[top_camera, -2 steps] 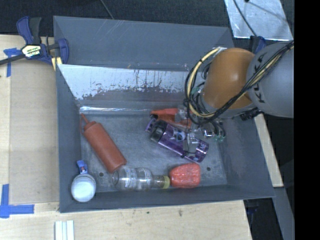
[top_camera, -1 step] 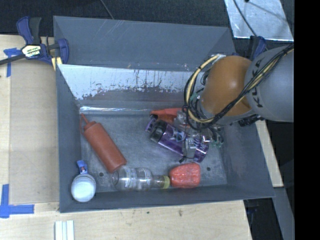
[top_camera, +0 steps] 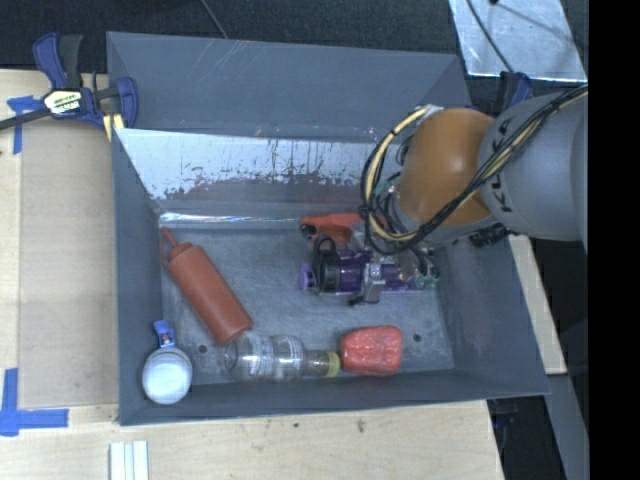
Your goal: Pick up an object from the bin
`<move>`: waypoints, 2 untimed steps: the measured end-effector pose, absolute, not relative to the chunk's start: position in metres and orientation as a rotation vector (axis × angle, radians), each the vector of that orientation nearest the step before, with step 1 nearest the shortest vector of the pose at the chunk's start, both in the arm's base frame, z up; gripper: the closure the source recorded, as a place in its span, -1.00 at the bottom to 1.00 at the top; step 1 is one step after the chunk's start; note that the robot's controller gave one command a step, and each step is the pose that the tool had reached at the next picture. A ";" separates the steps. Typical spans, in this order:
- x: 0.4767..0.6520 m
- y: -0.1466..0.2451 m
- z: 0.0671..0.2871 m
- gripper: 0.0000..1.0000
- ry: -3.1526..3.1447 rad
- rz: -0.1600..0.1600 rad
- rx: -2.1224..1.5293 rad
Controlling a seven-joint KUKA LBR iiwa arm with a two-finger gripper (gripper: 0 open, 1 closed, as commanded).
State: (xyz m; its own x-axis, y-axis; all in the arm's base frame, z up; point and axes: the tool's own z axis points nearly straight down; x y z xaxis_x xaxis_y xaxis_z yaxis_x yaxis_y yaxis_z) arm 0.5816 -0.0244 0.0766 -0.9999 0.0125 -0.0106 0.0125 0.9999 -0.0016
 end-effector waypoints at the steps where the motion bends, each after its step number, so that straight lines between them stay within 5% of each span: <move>1: 0.582 -0.024 0.077 1.00 3.131 -0.003 0.019; 2: 0.564 -0.017 0.123 1.00 3.145 0.000 0.022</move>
Offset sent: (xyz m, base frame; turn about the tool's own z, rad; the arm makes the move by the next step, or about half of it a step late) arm -0.0398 0.0198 0.1552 0.0069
